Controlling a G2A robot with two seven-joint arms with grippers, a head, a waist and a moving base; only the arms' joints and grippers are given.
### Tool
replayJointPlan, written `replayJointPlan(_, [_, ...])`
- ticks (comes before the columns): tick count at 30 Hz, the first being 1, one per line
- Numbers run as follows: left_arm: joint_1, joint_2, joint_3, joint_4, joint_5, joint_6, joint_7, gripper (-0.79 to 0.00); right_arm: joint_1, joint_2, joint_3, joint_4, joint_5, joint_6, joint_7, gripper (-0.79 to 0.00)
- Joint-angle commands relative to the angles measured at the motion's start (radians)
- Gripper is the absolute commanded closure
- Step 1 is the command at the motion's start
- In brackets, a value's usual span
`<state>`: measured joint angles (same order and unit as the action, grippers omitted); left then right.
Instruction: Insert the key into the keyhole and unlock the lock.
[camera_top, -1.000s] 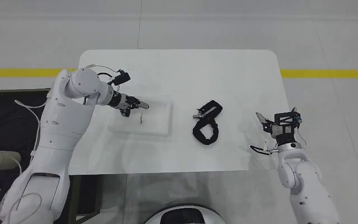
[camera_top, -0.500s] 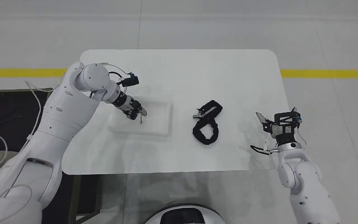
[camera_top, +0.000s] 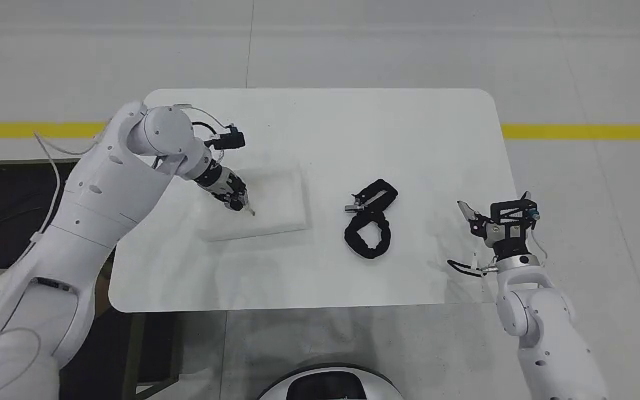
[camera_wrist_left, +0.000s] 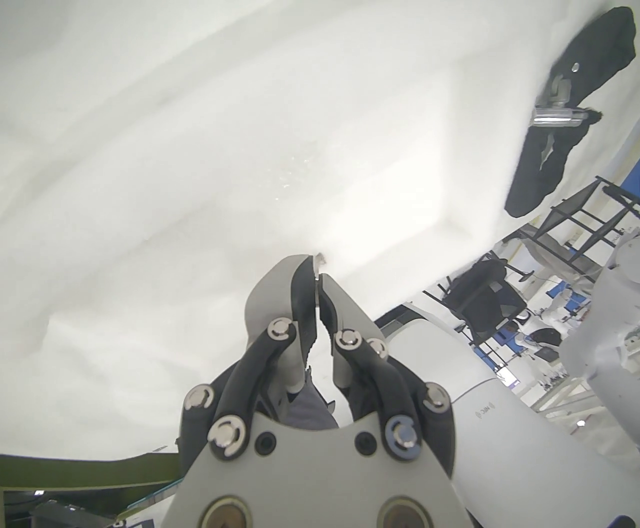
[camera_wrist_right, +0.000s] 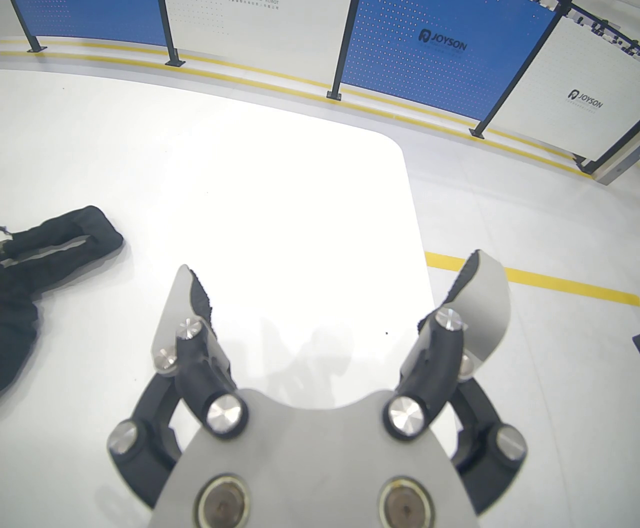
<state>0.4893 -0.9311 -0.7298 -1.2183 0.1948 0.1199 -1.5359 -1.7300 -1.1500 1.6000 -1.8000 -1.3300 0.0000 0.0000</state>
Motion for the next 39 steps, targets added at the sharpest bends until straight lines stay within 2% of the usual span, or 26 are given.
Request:
replayJointPlan(1, [-0.010,0.021,0.015,-0.057,0.007,0.022,0.000,0.000,0.000,0.000,0.000,0.000,0.000,0.000,0.000,-0.785])
replayJointPlan(8, [-0.032,0.103,0.037,-0.235,0.022,0.108,0.000,0.000,0.000,0.000,0.000,0.000,0.000,0.000,0.000,-0.785])
replayJointPlan(12, [-0.016,0.148,0.085,-0.276,0.043,0.134,0.000,0.000,0.000,0.000,0.000,0.000,0.000,0.000,0.000,-0.785])
replayJointPlan(16, [-0.043,0.184,0.159,-0.294,0.055,0.133,0.000,0.000,0.000,0.000,0.000,0.000,0.000,0.000,0.000,-0.785])
replayJointPlan(23, [-0.078,0.224,0.130,-0.307,0.006,0.164,0.001,0.000,0.000,0.000,0.000,0.000,0.000,0.000,0.000,-0.785])
replayJointPlan(26, [-0.066,0.238,0.056,-0.322,-0.049,0.174,0.079,0.000,0.000,0.000,0.000,0.000,0.000,0.000,0.000,-0.785])
replayJointPlan(28, [-0.027,0.254,-0.026,-0.321,-0.151,0.165,0.179,0.000,0.000,0.000,0.000,0.000,0.000,0.000,0.000,-0.785])
replayJointPlan(30, [0.046,0.275,-0.132,-0.301,-0.313,0.104,0.316,0.000,0.000,0.000,0.000,0.000,0.000,0.000,0.000,-0.785])
replayJointPlan(32, [0.155,0.296,-0.224,-0.275,-0.463,-0.016,0.432,0.000,0.000,0.000,0.000,0.000,0.000,0.000,0.000,-0.785])
replayJointPlan(35, [0.320,0.320,-0.333,-0.212,-0.667,-0.209,0.530,0.000,0.000,0.000,0.000,0.000,0.000,0.000,0.000,-0.785])
replayJointPlan(37, [0.411,0.328,-0.378,-0.185,-0.741,-0.324,0.575,0.000,-0.003,0.000,-0.003,0.000,0.004,-0.007,0.006,-0.785])
replayJointPlan(39, [0.496,0.331,-0.403,-0.173,-0.815,-0.425,0.594,0.000,0.006,0.001,-0.021,-0.031,0.019,-0.072,0.064,-0.785])
